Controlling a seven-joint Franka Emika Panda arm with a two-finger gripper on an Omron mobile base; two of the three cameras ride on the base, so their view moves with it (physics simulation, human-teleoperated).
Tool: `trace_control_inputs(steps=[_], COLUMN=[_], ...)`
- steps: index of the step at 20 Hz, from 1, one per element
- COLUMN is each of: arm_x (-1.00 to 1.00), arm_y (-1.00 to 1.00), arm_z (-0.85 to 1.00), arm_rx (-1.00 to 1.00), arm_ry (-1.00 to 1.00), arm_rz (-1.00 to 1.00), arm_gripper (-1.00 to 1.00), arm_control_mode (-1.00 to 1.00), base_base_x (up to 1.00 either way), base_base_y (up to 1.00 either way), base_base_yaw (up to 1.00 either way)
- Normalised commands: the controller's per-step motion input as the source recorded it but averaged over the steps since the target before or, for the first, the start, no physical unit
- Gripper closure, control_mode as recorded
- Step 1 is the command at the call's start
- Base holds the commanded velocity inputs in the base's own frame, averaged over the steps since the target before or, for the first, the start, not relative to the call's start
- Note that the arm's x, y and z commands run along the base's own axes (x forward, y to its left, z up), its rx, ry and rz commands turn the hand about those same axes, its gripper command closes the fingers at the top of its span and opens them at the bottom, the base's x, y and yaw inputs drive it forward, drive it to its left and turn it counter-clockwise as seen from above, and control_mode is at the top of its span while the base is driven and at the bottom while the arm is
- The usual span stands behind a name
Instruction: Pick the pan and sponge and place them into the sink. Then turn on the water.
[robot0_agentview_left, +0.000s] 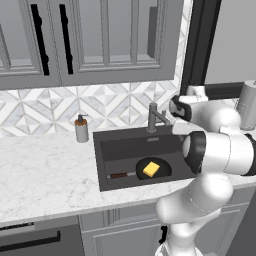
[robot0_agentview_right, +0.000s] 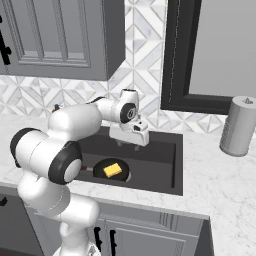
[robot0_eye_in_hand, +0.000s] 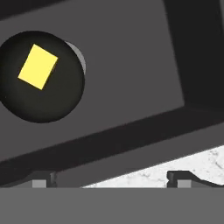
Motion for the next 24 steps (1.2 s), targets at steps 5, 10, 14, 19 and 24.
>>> trace_control_inputs(steps=[5,10,14,19,24], arm_x=[0.13,0.25,0.33,0.36,0.13], arm_y=[-0.41,-0.57,-0.57,-0.34,0.0], arm_z=[0.0,0.0,0.0,0.0,0.0], arm_rx=[0.0,0.02,0.04,0.02,0.0], arm_ry=[-0.28,-0.26,-0.18,-0.18,-0.33], arm_rz=[0.12,0.13,0.14,0.12,0.15], arm_gripper=[-1.0,-1.0,-1.0,-1.0,-1.0], arm_control_mode=[-1.0,-1.0,-1.0,-1.0,-1.0], base_base_x=[0.0,0.0,0.0,0.0,0.0], base_base_y=[0.0,0.0,0.0,0.0,0.0], base_base_yaw=[0.0,0.0,0.0,0.0,0.0])
